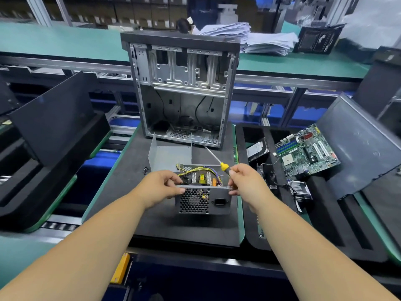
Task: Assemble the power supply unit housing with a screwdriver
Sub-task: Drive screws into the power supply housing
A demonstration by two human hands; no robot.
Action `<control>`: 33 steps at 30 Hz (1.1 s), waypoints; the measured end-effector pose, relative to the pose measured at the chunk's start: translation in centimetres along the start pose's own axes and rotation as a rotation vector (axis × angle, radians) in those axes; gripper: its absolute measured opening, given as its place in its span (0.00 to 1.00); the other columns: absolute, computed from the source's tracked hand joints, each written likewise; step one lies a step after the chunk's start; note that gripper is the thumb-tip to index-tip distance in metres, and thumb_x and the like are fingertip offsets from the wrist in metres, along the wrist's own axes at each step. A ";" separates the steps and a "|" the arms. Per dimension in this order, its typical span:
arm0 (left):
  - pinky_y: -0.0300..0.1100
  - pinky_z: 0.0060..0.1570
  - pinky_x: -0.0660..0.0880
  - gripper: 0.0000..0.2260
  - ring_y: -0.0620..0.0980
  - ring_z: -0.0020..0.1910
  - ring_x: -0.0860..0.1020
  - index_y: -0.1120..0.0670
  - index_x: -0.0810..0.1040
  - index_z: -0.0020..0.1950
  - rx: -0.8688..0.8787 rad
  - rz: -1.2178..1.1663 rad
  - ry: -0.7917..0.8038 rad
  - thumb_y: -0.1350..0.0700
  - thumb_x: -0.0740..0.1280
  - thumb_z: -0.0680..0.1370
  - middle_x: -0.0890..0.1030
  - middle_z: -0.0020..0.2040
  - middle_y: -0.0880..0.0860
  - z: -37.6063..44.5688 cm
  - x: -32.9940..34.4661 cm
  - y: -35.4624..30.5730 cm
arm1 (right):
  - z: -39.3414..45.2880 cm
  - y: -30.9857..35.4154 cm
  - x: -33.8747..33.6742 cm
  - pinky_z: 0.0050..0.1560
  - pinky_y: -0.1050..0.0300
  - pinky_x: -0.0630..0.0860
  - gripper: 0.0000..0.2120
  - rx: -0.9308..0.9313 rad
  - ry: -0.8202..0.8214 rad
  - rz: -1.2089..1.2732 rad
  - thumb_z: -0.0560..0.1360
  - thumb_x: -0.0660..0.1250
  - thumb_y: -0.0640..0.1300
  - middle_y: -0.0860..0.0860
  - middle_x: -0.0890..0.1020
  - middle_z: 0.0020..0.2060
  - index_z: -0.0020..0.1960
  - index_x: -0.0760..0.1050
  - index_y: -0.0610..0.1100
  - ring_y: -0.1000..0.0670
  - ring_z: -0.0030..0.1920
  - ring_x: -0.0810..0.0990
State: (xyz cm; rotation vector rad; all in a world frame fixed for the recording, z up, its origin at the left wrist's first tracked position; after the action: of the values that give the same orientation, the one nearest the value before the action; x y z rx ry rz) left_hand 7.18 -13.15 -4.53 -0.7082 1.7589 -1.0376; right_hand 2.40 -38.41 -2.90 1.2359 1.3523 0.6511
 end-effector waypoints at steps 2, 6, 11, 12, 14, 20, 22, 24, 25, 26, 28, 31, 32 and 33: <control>0.38 0.37 0.75 0.07 0.47 0.32 0.74 0.55 0.82 0.47 -0.025 -0.084 0.024 0.60 0.76 0.71 0.75 0.30 0.50 0.8 -0.5 -0.3 | 0.7 1.1 -0.2 0.45 0.50 0.83 0.08 -0.015 -0.014 0.008 0.82 0.59 0.44 0.49 0.79 0.36 0.51 0.76 0.45 0.52 0.34 0.78; 0.38 0.39 0.74 0.03 0.43 0.33 0.77 0.53 0.84 0.44 -0.106 -0.187 0.053 0.56 0.75 0.73 0.79 0.33 0.49 2.8 -1.2 -0.4 | 2.0 2.7 -0.6 0.41 0.56 0.81 0.08 -0.034 -0.057 0.033 0.83 0.59 0.43 0.48 0.79 0.37 0.51 0.76 0.44 0.51 0.36 0.77; 0.36 0.38 0.77 0.03 0.44 0.36 0.81 0.54 0.81 0.43 -0.204 -0.359 0.075 0.57 0.71 0.76 0.84 0.37 0.50 5.1 -0.6 -0.8 | 3.4 3.3 -1.0 0.45 0.52 0.80 0.07 -0.020 -0.149 0.100 0.82 0.60 0.43 0.48 0.79 0.37 0.49 0.76 0.45 0.52 0.35 0.77; 0.38 0.42 0.77 0.03 0.45 0.38 0.81 0.54 0.80 0.44 -0.220 -0.371 0.068 0.57 0.71 0.77 0.84 0.39 0.50 5.6 -0.6 -0.8 | 3.7 3.4 -1.1 0.46 0.52 0.80 0.07 -0.016 -0.163 0.104 0.82 0.60 0.43 0.48 0.79 0.37 0.49 0.76 0.45 0.52 0.35 0.77; 0.40 0.48 0.76 0.03 0.48 0.44 0.81 0.54 0.79 0.44 -0.235 -0.375 0.083 0.57 0.70 0.77 0.83 0.42 0.51 6.5 -0.6 -1.0 | 4.4 3.7 -1.2 0.46 0.52 0.80 0.06 -0.012 -0.182 0.104 0.82 0.61 0.43 0.48 0.79 0.38 0.50 0.76 0.46 0.52 0.34 0.76; 0.44 0.46 0.76 0.06 0.50 0.36 0.80 0.53 0.75 0.43 -0.303 -0.334 0.249 0.55 0.67 0.79 0.82 0.39 0.53 8.0 -0.2 -1.3 | 6.4 4.0 -1.2 0.48 0.44 0.79 0.07 0.021 -0.250 -0.003 0.81 0.61 0.46 0.51 0.81 0.39 0.48 0.76 0.49 0.49 0.37 0.76; 0.43 0.42 0.77 0.06 0.50 0.36 0.79 0.53 0.74 0.43 -0.301 -0.297 0.292 0.55 0.66 0.80 0.81 0.39 0.53 8.3 -0.2 -1.2 | 6.7 3.7 -1.0 0.48 0.43 0.79 0.08 0.045 -0.264 -0.038 0.81 0.60 0.47 0.50 0.82 0.40 0.46 0.76 0.49 0.48 0.39 0.76; 0.41 0.34 0.78 0.06 0.49 0.35 0.81 0.54 0.74 0.43 -0.319 -0.328 0.322 0.55 0.67 0.80 0.80 0.39 0.53 8.5 -0.2 -1.0 | 7.0 3.7 -0.8 0.45 0.45 0.78 0.08 0.052 -0.260 -0.064 0.81 0.60 0.48 0.48 0.82 0.42 0.46 0.76 0.49 0.47 0.39 0.76; 0.40 0.33 0.78 0.06 0.49 0.34 0.81 0.54 0.74 0.43 -0.330 -0.344 0.332 0.56 0.67 0.79 0.80 0.39 0.54 8.6 -0.2 -0.9 | 7.2 3.8 -0.6 0.43 0.47 0.76 0.08 0.051 -0.254 -0.085 0.81 0.60 0.48 0.49 0.82 0.42 0.46 0.76 0.50 0.48 0.38 0.76; 0.41 0.33 0.79 0.05 0.49 0.35 0.82 0.54 0.74 0.44 -0.344 -0.357 0.341 0.56 0.67 0.80 0.81 0.39 0.54 8.6 -0.2 -0.8 | 7.3 3.9 -0.5 0.40 0.50 0.75 0.08 0.051 -0.249 -0.107 0.81 0.60 0.48 0.50 0.81 0.42 0.46 0.76 0.50 0.49 0.37 0.75; 0.43 0.34 0.80 0.05 0.51 0.36 0.82 0.55 0.75 0.45 -0.386 -0.385 0.363 0.57 0.66 0.80 0.82 0.39 0.54 8.6 -0.1 -0.4 | 7.5 4.0 -0.3 0.38 0.54 0.71 0.08 0.058 -0.233 -0.139 0.81 0.60 0.48 0.51 0.81 0.41 0.46 0.76 0.50 0.50 0.35 0.73; 0.44 0.35 0.82 0.05 0.53 0.38 0.84 0.57 0.76 0.50 -0.464 -0.400 0.396 0.57 0.64 0.81 0.84 0.43 0.54 8.3 0.4 0.3 | 7.5 3.5 0.3 0.37 0.56 0.69 0.09 0.087 -0.193 -0.172 0.82 0.59 0.47 0.51 0.81 0.40 0.46 0.76 0.47 0.51 0.34 0.72; 0.44 0.35 0.81 0.06 0.53 0.39 0.84 0.58 0.77 0.52 -0.488 -0.410 0.398 0.57 0.63 0.81 0.84 0.45 0.55 8.2 0.5 0.5 | 7.4 3.3 0.4 0.37 0.56 0.69 0.09 0.096 -0.186 -0.168 0.82 0.59 0.47 0.52 0.81 0.41 0.47 0.76 0.47 0.51 0.34 0.72; 0.44 0.35 0.81 0.06 0.53 0.39 0.84 0.58 0.77 0.53 -0.505 -0.418 0.394 0.57 0.63 0.81 0.84 0.46 0.55 8.2 0.6 0.6 | 7.3 3.2 0.5 0.37 0.56 0.69 0.09 0.100 -0.186 -0.157 0.82 0.59 0.47 0.52 0.81 0.42 0.47 0.76 0.48 0.51 0.35 0.72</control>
State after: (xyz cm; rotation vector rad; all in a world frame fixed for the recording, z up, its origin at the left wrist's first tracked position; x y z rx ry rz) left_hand 14.50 -16.08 -6.96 -1.2970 2.3156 -1.0606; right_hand 10.27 -39.00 -1.67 1.2234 1.3222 0.3530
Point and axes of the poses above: each hand's wrist, its own z-axis towards the middle knuckle, its own x-axis out of the palm, y = z × x, the point moved 8 cm from there along z, towards the middle knuckle
